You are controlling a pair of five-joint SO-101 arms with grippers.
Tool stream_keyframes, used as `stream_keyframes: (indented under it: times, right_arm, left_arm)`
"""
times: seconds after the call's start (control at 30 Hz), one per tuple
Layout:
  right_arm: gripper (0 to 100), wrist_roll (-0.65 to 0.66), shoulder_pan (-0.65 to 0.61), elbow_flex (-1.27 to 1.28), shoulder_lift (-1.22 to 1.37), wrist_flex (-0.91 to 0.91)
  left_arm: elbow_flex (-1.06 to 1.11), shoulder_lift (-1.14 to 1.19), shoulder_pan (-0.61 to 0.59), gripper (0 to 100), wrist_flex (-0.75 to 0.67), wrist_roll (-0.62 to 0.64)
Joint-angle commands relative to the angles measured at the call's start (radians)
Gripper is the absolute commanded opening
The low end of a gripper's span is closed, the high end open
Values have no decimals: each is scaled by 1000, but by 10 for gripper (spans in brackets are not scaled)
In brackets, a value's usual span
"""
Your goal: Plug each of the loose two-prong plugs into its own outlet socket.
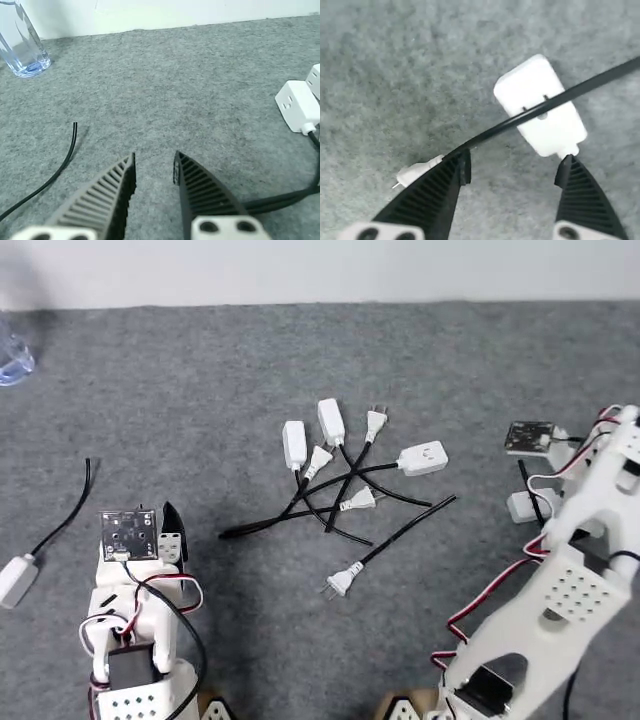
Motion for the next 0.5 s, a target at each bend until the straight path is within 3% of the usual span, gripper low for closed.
stream_keyframes:
  times: [0.0,0.17,0.47]
  right_arm:
    - [288,25,-13,-49,41,-18]
    - [288,-32,-39,-69,127,-154]
    - [288,28,-18,-204,102,-101]
  left_arm:
    - [-8,-8,3,116,0,-9]
    - [-8,-8,3,115,2,-9]
    - [-8,-6,3,115,0,-9]
